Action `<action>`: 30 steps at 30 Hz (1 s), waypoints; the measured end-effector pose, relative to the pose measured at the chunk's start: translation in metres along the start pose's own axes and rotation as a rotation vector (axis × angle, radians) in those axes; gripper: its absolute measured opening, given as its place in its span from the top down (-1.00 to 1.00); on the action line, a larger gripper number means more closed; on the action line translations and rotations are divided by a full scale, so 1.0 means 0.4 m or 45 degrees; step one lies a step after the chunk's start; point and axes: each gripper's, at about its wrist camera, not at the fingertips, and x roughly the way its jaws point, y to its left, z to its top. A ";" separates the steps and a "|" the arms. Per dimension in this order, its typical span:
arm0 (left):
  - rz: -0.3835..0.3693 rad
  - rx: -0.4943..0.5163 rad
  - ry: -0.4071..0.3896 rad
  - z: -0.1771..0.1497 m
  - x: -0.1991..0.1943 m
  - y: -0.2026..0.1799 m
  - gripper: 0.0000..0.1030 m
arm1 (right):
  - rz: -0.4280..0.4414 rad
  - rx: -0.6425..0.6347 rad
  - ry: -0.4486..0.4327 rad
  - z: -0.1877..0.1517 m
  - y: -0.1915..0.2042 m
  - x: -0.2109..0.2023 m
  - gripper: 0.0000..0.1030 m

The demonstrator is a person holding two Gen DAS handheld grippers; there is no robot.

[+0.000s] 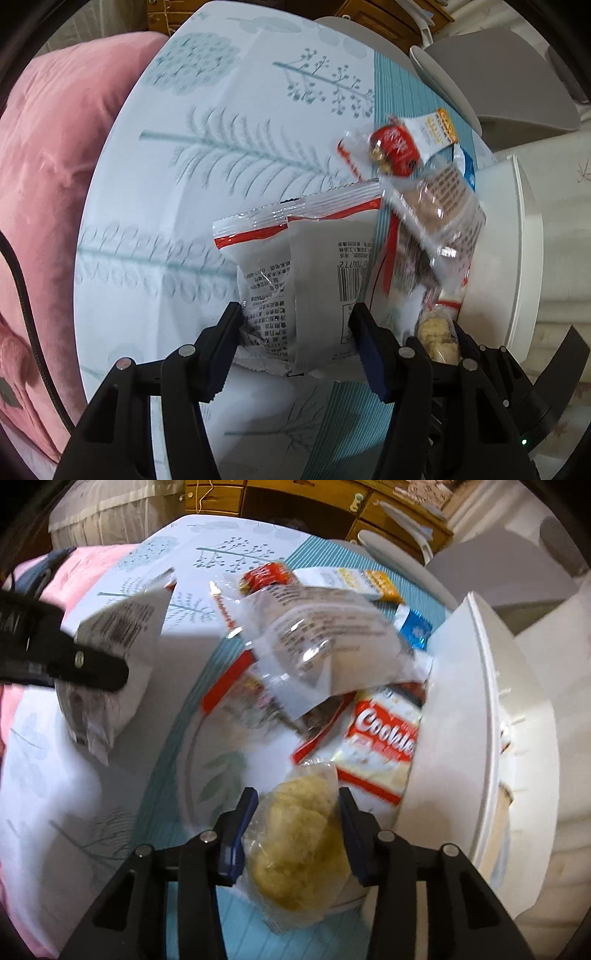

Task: Organize snacks
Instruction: 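Carry both held snack bags over the white tray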

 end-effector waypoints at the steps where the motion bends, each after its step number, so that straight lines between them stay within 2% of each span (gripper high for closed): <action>1: 0.001 -0.002 0.011 -0.016 -0.004 0.007 -0.13 | 0.012 0.009 0.005 -0.008 0.008 -0.006 0.18; 12: -0.026 0.052 0.060 -0.150 -0.060 0.036 -0.14 | 0.169 0.115 0.078 -0.114 0.089 -0.084 0.21; 16: -0.036 0.086 0.021 -0.204 -0.095 0.028 -0.14 | 0.210 0.182 0.069 -0.146 0.094 -0.120 0.21; 22: -0.102 0.137 -0.039 -0.260 -0.149 0.003 -0.14 | 0.205 0.286 -0.008 -0.182 0.056 -0.181 0.21; 30: -0.153 0.243 -0.137 -0.275 -0.185 -0.110 -0.14 | 0.217 0.374 -0.155 -0.213 -0.034 -0.254 0.21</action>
